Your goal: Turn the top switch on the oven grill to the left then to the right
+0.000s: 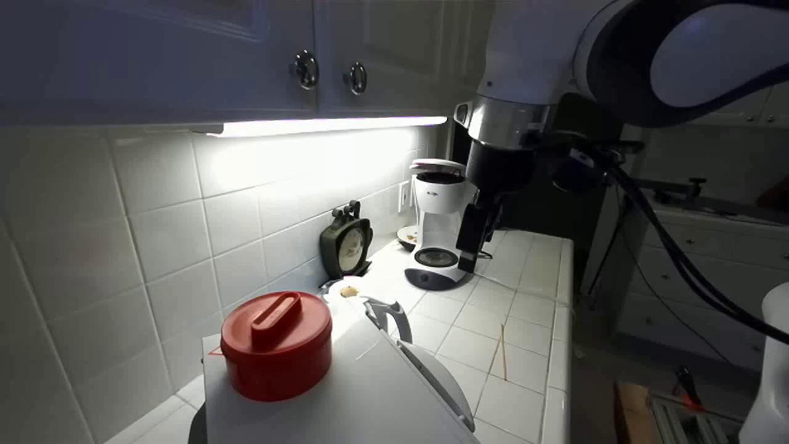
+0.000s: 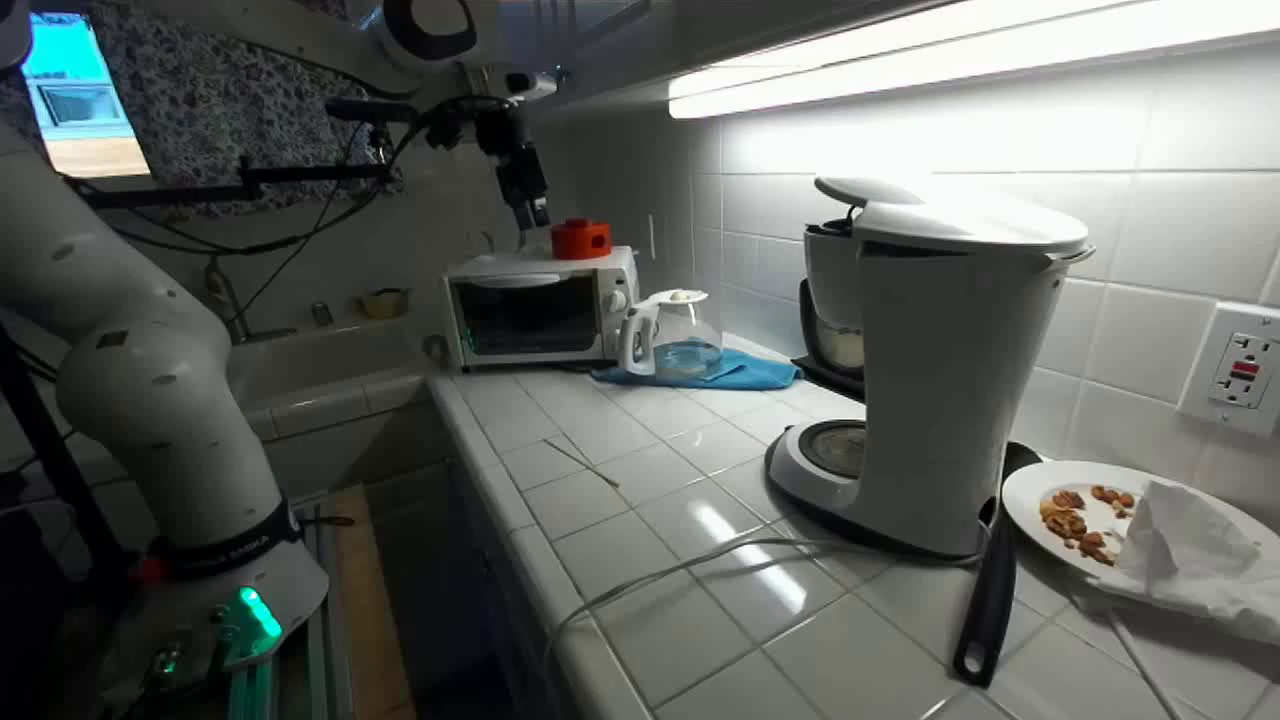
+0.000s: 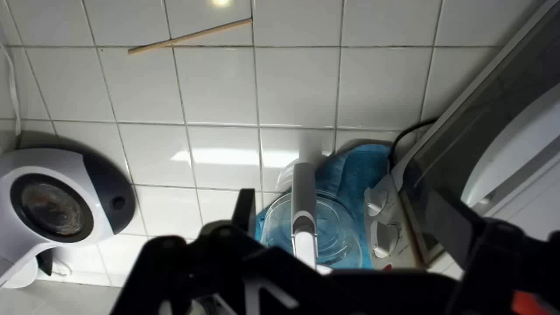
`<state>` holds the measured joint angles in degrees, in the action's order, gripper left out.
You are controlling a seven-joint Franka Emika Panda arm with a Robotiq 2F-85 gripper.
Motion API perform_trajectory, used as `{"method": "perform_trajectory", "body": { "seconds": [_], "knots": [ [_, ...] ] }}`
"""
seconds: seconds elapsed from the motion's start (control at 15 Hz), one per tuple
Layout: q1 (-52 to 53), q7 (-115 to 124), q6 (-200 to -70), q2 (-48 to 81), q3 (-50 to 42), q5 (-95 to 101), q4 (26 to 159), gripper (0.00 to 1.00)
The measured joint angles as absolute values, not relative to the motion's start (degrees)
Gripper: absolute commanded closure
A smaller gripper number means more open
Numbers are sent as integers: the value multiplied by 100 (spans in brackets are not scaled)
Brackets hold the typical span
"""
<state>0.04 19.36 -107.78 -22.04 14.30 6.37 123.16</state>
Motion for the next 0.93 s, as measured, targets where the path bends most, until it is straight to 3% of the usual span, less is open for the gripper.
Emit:
{"method": "perform_trajectory", "body": {
  "seconds": [0.6, 0.93],
  "knots": [
    [63, 1893, -10814, -2185, 1353, 635, 12325, 0],
    [204, 1113, -11817, -1911, 975, 589, 12560, 0]
  ]
}}
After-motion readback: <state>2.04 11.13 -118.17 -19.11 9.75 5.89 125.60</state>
